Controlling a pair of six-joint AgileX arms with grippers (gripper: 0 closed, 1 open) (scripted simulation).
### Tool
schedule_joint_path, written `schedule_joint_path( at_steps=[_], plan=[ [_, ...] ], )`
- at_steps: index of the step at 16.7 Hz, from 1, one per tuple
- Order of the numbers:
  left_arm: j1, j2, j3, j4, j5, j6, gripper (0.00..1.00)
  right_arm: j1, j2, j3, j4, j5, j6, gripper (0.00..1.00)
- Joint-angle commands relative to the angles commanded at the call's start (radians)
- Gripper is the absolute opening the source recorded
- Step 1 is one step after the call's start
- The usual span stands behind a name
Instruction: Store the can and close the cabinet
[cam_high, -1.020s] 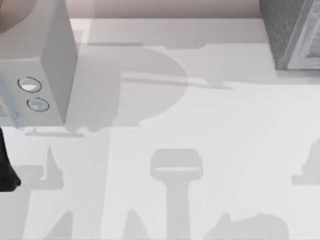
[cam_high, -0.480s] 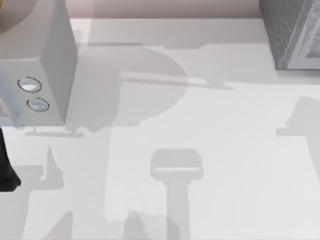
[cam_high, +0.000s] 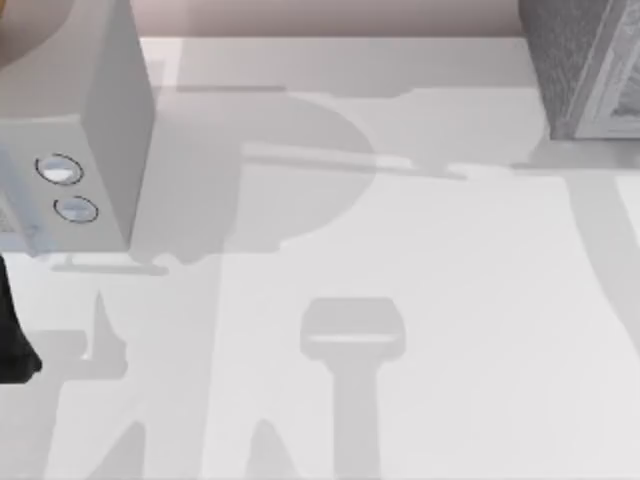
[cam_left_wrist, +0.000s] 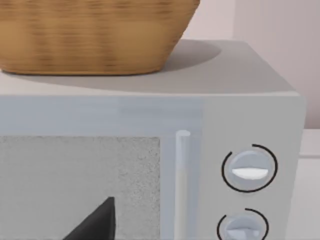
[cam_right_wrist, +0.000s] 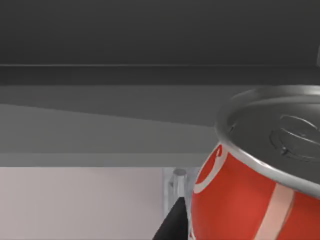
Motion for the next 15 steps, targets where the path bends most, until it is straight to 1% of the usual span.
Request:
schedule_joint_path(
  at_steps=[4,7,15],
  plan=[
    [0.000,0.000,0.000,0.000,0.000,0.000,1.00,0.024,0.168,0.228,-0.052,0.025,0.001,0.00],
    [0.000,0.000,0.000,0.000,0.000,0.000,1.00,0.033,0.243,0.327,-0.076,0.037,0.000,0.00],
    [0.000,0.000,0.000,0.000,0.000,0.000,1.00,0.032,0.261,0.349,-0.081,0.037,0.002,0.00]
  ],
)
